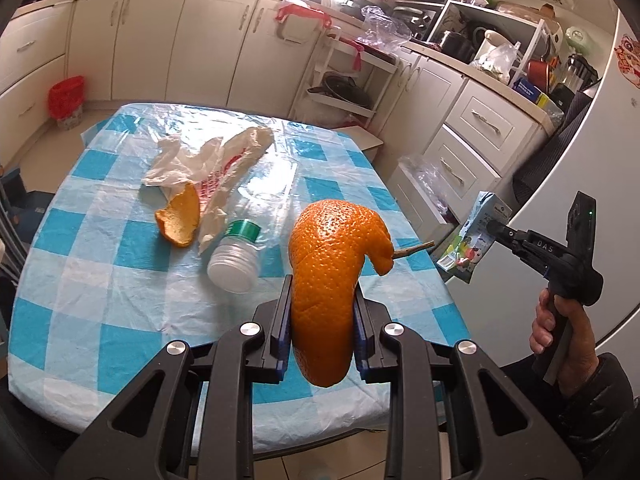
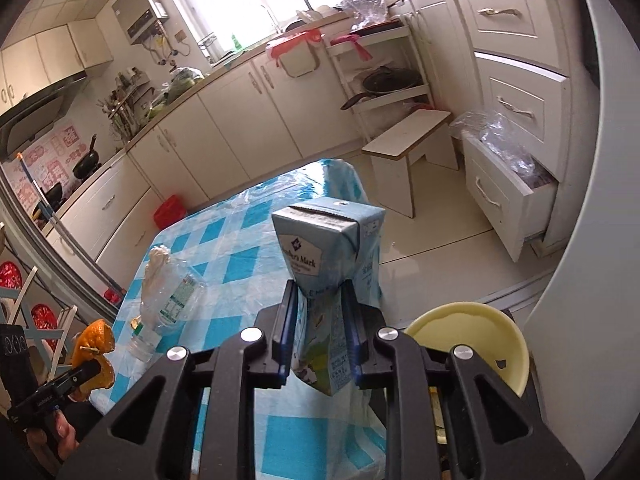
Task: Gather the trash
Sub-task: 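Open both tools over the yellow bucket to drop the carton and peel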
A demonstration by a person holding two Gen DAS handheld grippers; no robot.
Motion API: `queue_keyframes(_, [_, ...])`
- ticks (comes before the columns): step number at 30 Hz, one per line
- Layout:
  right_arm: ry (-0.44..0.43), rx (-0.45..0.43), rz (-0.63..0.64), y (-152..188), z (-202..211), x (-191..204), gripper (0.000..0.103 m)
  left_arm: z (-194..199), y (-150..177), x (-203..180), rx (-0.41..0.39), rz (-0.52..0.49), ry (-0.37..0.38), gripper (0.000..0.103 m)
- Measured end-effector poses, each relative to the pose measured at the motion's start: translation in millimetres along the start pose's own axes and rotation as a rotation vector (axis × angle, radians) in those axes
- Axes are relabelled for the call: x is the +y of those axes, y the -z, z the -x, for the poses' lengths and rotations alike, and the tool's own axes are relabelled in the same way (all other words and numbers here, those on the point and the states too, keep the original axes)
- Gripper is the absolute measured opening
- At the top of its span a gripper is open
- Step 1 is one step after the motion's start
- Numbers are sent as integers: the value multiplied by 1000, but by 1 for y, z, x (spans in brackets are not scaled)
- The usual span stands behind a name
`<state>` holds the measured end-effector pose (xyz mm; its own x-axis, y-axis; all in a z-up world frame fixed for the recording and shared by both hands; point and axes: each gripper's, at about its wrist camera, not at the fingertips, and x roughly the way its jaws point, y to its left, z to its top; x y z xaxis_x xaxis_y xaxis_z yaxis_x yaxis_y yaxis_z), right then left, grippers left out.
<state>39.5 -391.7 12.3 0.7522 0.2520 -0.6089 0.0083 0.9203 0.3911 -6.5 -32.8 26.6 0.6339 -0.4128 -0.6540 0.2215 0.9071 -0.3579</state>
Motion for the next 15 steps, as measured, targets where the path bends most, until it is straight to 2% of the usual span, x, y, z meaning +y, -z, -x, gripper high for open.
queue_keyframes(3, [66,6,-34,0,0,-19,22,-14,-3,-15,19,-18,28,23])
queue_keyframes(5, [131,64,-61,-1,-12,-34,25,-25,-5,-29,32,-32,48,23])
queue_keyframes(6, [183,115,-88,0,-22,-44,30,-29,-6,-35,37,-40,57,23])
queue_keyframes(7, [219,157,-123,3,-30,-56,43,-34,-7,-42,41,-50,67,23])
queue_keyframes(9, [252,191,-197,3,-35,-74,46,-43,-10,-60,50,-76,89,23])
queue_keyframes(13, [246,103,-136,-24,-22,-63,64,-64,-14,-98,76,-128,131,23])
queue_keyframes(15, [239,28,-71,-42,-13,-52,67,-75,-15,-117,91,-156,151,23])
